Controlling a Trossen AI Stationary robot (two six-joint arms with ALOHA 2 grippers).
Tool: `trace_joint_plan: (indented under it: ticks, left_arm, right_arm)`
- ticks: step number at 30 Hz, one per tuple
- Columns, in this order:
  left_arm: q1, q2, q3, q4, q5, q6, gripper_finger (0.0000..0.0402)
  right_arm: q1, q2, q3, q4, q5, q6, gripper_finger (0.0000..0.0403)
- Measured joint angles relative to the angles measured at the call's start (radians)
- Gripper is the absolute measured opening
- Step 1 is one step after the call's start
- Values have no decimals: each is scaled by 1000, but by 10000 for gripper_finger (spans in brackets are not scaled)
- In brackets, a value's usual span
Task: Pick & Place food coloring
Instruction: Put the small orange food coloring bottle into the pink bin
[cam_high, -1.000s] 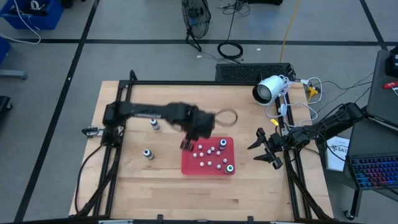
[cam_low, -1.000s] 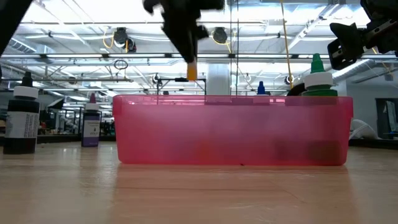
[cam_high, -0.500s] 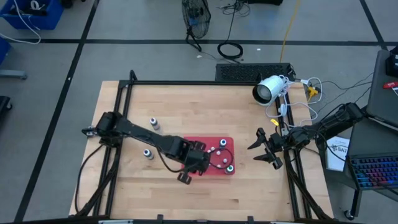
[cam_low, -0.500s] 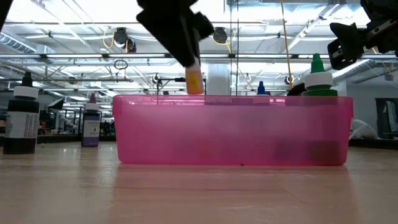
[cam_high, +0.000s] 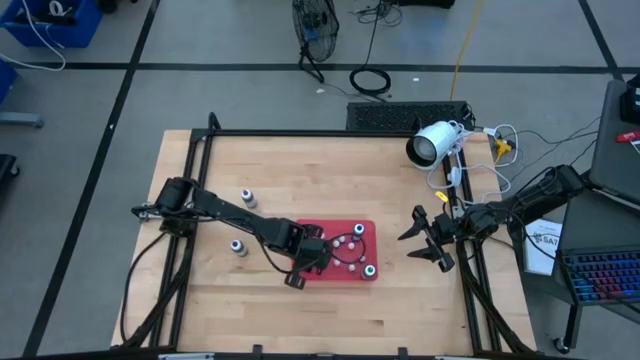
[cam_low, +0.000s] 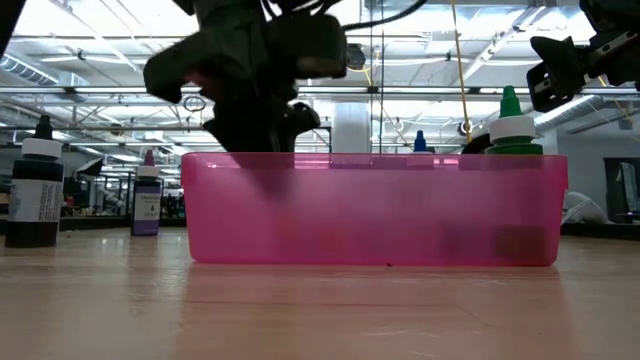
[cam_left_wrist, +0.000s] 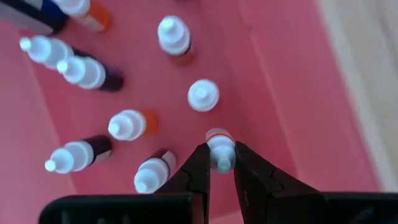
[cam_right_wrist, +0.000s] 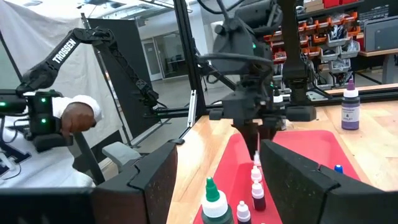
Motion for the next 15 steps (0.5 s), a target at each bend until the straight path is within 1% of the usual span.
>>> trace_joint_plan:
  ticks: [10,12,15]
  left_arm:
    - [10,0,-23,11,1,5,51]
    - [10,0,-23,11,1,3,73]
    - [10,0,-23,25,1,-8,125]
  right_arm:
    - [0,0,0,0,0,0,219]
    - [0,0,0,0,0,0,219]
    - [0,0,0,0,0,0,218]
